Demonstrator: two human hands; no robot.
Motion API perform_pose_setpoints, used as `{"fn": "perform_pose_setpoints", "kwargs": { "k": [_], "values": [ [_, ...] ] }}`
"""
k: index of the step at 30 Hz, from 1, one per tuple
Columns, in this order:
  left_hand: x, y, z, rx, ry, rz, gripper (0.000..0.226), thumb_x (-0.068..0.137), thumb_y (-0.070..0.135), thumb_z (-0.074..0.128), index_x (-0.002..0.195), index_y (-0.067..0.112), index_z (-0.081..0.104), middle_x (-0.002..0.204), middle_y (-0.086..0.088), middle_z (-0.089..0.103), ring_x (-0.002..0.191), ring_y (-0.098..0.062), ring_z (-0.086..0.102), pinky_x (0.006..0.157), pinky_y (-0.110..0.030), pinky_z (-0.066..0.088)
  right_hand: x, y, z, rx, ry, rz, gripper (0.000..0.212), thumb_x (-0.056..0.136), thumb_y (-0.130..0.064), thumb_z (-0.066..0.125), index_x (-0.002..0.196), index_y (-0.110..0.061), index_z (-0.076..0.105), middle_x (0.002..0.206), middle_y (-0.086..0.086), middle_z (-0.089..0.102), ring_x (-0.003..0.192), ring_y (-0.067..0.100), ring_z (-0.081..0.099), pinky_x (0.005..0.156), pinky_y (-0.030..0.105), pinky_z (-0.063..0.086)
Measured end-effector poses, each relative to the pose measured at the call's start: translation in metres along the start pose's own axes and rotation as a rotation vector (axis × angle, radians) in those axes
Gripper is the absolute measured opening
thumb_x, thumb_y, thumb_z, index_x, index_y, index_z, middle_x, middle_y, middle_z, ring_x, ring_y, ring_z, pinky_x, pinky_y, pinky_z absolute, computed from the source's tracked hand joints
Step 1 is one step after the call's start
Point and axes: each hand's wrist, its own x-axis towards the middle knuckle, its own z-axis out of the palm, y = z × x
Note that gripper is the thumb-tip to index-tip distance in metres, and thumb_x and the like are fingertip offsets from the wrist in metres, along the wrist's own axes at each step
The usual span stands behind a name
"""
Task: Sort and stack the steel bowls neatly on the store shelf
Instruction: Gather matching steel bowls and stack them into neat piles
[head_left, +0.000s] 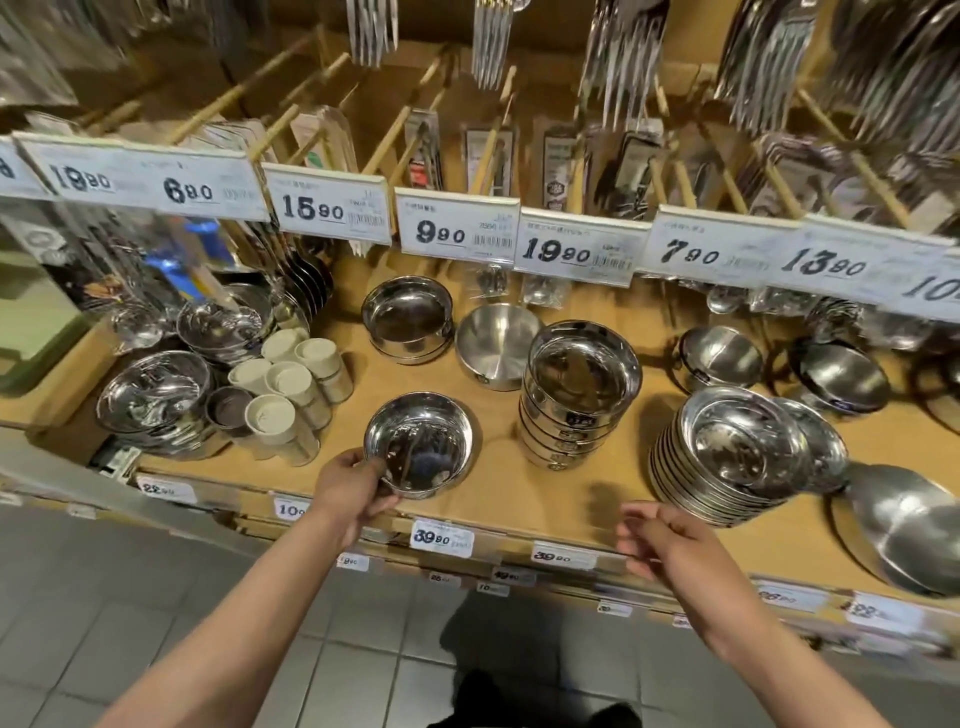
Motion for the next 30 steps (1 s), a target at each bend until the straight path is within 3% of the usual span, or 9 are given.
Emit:
{"fn": "perform_pose_setpoints", "kwargs": {
  "k": [5, 6, 9, 11, 18, 21, 24, 28, 30],
  "values": [
    [0.004, 0.003, 0.000, 0.027, 0.014, 0.001, 0.033, 0.100, 0.005, 0.058, 0.132, -0.002, 0.052, 0.095, -0.022, 0.071, 0.062, -0.027, 0.073, 0.044, -0.025, 0.056, 0.001, -0.003, 0.004, 0.006, -0.001, 0.000, 0.019, 0.101, -0.005, 0.054, 0.105, -0.014, 0.071, 0.080, -0.001, 0.077, 0.079, 0.013, 0.070, 0.067, 0.025, 0.055],
    [0.003, 0.002, 0.000, 0.061, 0.028, 0.013, 0.033, 0.100, 0.007, 0.059, 0.131, -0.001, 0.053, 0.096, -0.021, 0.072, 0.067, -0.029, 0.074, 0.049, -0.029, 0.060, 0.002, -0.003, 0.006, 0.005, -0.009, 0.001, 0.019, 0.101, -0.006, 0.054, 0.105, -0.014, 0.071, 0.080, -0.001, 0.077, 0.078, 0.012, 0.070, 0.067, 0.025, 0.055],
    [-0.003, 0.004, 0.001, 0.376, 0.144, 0.176, 0.043, 0.096, 0.021, 0.065, 0.135, 0.004, 0.055, 0.109, -0.013, 0.070, 0.099, -0.034, 0.069, 0.091, -0.044, 0.058, 0.008, 0.000, 0.014, -0.010, -0.034, 0.013, 0.019, 0.101, -0.007, 0.054, 0.106, -0.014, 0.071, 0.081, -0.001, 0.078, 0.078, 0.010, 0.071, 0.068, 0.024, 0.057],
    [-0.013, 0.011, 0.001, 0.496, 0.200, 0.294, 0.049, 0.095, 0.026, 0.067, 0.137, 0.005, 0.053, 0.118, -0.012, 0.066, 0.109, -0.034, 0.065, 0.097, -0.042, 0.052, 0.011, 0.002, 0.024, -0.017, -0.059, 0.034, 0.020, 0.101, -0.007, 0.053, 0.106, -0.015, 0.071, 0.082, -0.001, 0.078, 0.078, 0.010, 0.071, 0.068, 0.023, 0.058],
    [-0.024, 0.044, 0.006, 0.422, 0.190, 0.442, 0.039, 0.096, 0.019, 0.064, 0.133, 0.012, 0.057, 0.110, -0.004, 0.067, 0.100, -0.022, 0.063, 0.086, -0.034, 0.049, 0.017, -0.007, 0.055, -0.014, -0.148, 0.027, 0.020, 0.101, -0.008, 0.056, 0.112, -0.017, 0.069, 0.101, 0.007, 0.076, 0.089, 0.015, 0.072, 0.069, 0.023, 0.058],
    [-0.017, 0.055, 0.010, 0.384, 0.168, 0.418, 0.028, 0.095, 0.018, 0.063, 0.122, 0.018, 0.059, 0.094, 0.002, 0.067, 0.088, -0.020, 0.064, 0.082, -0.036, 0.053, 0.017, -0.012, 0.057, -0.026, -0.159, 0.015, 0.022, 0.102, -0.009, 0.054, 0.117, -0.016, 0.068, 0.107, 0.009, 0.074, 0.099, 0.020, 0.070, 0.076, 0.027, 0.059],
    [-0.002, 0.072, 0.013, 0.290, 0.132, 0.354, 0.023, 0.090, 0.020, 0.065, 0.110, 0.008, 0.062, 0.095, -0.005, 0.066, 0.087, -0.024, 0.061, 0.088, -0.047, 0.055, 0.018, -0.018, 0.058, -0.024, -0.185, 0.007, 0.022, 0.102, -0.011, 0.054, 0.117, -0.017, 0.069, 0.108, 0.008, 0.074, 0.101, 0.021, 0.070, 0.073, 0.025, 0.058],
    [0.027, 0.100, 0.028, 0.179, 0.052, 0.270, 0.015, 0.091, 0.012, 0.064, 0.100, 0.000, 0.062, 0.093, -0.014, 0.067, 0.084, -0.027, 0.064, 0.088, -0.045, 0.058, 0.018, -0.020, 0.067, -0.035, -0.160, 0.005, 0.022, 0.104, -0.012, 0.052, 0.119, -0.017, 0.067, 0.107, 0.008, 0.074, 0.099, 0.020, 0.070, 0.075, 0.025, 0.057],
    [0.043, 0.110, 0.038, 0.192, 0.030, 0.238, 0.013, 0.095, 0.014, 0.062, 0.087, 0.003, 0.062, 0.083, -0.015, 0.068, 0.070, -0.022, 0.063, 0.070, -0.034, 0.058, 0.016, -0.017, 0.074, -0.018, -0.132, 0.002, 0.022, 0.104, -0.011, 0.052, 0.118, -0.018, 0.067, 0.102, 0.007, 0.077, 0.097, 0.018, 0.072, 0.073, 0.024, 0.057]
  ]
}}
